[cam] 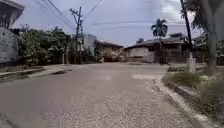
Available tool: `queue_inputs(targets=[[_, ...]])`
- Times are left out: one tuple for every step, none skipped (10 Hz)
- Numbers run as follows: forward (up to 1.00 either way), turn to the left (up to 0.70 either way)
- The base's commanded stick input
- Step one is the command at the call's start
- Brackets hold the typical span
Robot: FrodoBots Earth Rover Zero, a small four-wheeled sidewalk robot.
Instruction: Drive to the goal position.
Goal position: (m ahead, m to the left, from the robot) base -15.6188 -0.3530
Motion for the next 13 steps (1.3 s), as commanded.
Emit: queue_inputs(targets=[[0.0, 0.0], [0.0, 0.0], [0.0, 0.0], [0.0, 0.0], [0.07, 0.04], [0.22, 0.12], [0.83, 0.34], [1.0, 0.4], [1.0, 0.4], [1.0, 0.4], [1.0, 0.4], [0.38, 0.15], [0.04, 0.02]])
